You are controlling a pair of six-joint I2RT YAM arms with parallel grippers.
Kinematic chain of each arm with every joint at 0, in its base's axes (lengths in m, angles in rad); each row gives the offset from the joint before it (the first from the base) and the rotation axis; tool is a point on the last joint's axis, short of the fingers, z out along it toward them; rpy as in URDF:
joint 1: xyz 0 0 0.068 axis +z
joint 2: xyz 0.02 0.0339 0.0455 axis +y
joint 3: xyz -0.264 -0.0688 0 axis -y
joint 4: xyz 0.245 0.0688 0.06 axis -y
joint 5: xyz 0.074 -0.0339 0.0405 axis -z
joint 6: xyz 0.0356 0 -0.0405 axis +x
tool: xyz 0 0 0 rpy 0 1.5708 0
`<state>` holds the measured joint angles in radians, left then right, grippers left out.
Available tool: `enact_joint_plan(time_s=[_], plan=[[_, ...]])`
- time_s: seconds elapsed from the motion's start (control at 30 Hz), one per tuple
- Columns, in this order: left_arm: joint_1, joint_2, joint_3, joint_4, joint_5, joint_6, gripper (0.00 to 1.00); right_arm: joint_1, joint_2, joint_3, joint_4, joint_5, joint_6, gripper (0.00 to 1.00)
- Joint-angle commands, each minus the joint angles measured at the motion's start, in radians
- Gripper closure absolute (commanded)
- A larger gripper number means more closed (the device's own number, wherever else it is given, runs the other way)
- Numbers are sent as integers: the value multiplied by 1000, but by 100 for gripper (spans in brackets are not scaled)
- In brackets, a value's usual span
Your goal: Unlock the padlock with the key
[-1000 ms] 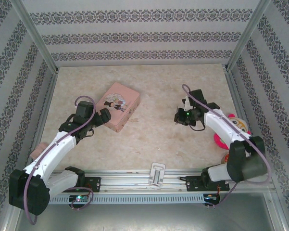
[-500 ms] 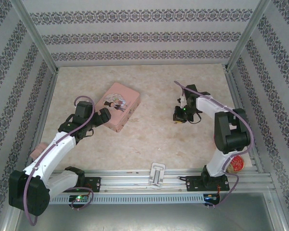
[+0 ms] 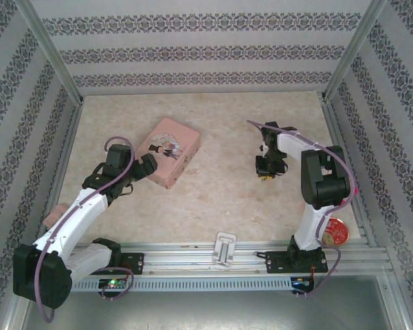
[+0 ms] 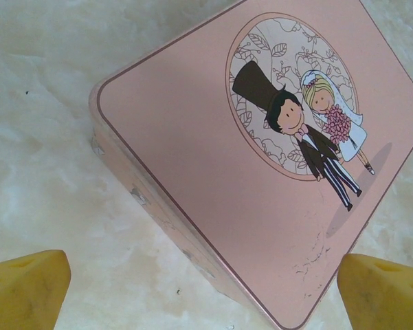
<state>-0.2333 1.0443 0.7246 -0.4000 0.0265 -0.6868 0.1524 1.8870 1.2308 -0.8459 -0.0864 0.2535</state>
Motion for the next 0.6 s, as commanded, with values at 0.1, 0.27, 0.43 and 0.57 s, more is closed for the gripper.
enact_joint_plan(time_s=[0.1,0.27,0.43,0.57], plan=[[18,2,7,-2,14,-5,1,-11,16,31,-55,128,-19,82],[21,8,12,3,19,-7,1,-11,5,44,-67,148,-19,69],[24,10,15,6,24,-8,1,-11,-30,68,-108,220,-19,58],[28,14,16,7,27,-7,1,-11,-75,83,-130,260,-17,58]])
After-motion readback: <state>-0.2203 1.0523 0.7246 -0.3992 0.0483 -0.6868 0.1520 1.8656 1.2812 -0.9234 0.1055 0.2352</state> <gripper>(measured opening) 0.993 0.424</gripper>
